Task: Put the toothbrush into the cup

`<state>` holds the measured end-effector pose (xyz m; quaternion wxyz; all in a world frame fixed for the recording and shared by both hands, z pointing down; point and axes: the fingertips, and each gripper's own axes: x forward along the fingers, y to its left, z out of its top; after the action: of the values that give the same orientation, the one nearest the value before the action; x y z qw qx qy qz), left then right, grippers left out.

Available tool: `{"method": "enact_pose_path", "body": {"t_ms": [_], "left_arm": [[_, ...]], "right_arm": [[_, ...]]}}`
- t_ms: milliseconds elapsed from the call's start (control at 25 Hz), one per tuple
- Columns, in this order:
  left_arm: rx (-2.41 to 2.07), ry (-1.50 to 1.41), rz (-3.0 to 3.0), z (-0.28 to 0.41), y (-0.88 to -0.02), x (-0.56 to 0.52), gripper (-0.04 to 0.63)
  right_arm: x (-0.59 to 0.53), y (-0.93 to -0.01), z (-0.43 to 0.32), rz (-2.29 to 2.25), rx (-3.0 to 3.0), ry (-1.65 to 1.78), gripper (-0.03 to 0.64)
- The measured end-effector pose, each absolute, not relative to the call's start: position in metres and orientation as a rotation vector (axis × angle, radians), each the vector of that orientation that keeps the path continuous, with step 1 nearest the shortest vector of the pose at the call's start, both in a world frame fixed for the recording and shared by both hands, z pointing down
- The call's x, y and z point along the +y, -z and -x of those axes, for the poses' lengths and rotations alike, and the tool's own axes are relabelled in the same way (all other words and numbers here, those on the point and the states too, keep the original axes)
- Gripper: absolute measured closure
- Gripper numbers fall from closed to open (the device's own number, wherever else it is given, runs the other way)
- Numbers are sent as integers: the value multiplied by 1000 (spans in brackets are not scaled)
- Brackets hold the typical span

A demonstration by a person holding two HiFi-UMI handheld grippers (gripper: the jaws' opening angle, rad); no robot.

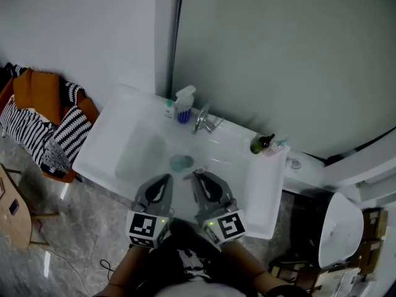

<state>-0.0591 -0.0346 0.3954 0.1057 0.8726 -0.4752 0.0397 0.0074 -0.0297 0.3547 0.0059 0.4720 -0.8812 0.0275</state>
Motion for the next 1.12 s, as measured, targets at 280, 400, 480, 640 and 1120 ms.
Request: {"method": "enact_pose_path", "body": {"t_ms": [280,400,480,640,1120], "left_arm": [[-1401,-145,-2550,53,-402,-67,595],[-1405,-156,-2536,54,-406,-77,595],[-1405,-170,-2523,54,-412,-83,595],[-1390,-209,-2510,52,-421,-91,595],[-1401,-283,-2489,54,-438,-115,595]], "right_arm": [[-61,-369,-8,-1398,-2806,-80,591],[-73,-377,-4,-1360,-2800,-65,591],[-80,-381,-3,-1341,-2806,-55,591],[-93,-393,-2,-1313,-2807,-78,591],[-117,-428,4,-1234,-2806,-126,591]]}}
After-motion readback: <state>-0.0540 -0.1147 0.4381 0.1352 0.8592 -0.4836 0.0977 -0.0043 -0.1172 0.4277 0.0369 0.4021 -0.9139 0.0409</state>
